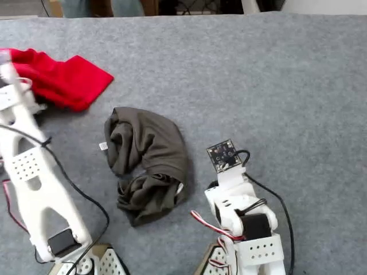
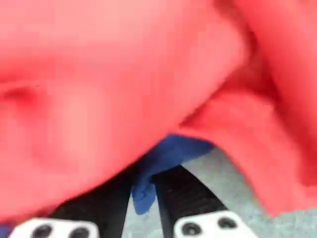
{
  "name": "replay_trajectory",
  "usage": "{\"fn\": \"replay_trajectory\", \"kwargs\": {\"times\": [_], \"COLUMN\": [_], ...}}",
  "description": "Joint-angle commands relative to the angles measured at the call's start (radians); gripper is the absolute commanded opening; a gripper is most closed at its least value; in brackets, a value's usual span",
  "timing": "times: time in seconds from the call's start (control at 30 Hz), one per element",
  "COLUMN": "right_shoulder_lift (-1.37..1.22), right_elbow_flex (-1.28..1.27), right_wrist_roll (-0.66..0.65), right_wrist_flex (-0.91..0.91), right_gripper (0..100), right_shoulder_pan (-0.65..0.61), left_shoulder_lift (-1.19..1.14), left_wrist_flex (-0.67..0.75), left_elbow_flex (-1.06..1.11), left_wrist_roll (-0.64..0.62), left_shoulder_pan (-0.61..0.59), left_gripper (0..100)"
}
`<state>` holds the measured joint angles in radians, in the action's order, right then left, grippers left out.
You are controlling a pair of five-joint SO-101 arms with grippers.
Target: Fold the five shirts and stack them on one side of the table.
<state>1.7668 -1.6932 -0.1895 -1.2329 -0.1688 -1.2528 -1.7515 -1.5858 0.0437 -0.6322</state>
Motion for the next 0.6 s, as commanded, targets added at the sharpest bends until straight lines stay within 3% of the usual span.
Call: {"fn": "replay_trajectory", "kwargs": {"times": [0.0, 0.17, 0.37, 0.57], "right_shoulder_lift": [0.005, 0.005, 0.005, 0.005], "right_elbow_flex": [0.002, 0.002, 0.002, 0.002], "right_wrist_roll": [0.003, 0.003, 0.003, 0.003], "right_wrist_flex": [-0.002, -0.002, -0.002, -0.002], "right_gripper": [1.5, 1.5, 1.5, 1.5], "right_shoulder_pan": [0.006, 0.006, 0.006, 0.006], "left_shoulder_lift": [0.118, 0.299, 0.595, 0.911], "left_wrist_flex": [-0.009, -0.011, -0.011, -0.011], "left_elbow_flex": [-0.025, 0.102, 0.297, 0.622], "left_wrist_roll": [0.0, 0.0, -0.008, -0.003], "left_shoulder_pan": [-0.03, -0.03, -0.024, 0.097], "left_gripper": [4, 5, 18, 19]}}
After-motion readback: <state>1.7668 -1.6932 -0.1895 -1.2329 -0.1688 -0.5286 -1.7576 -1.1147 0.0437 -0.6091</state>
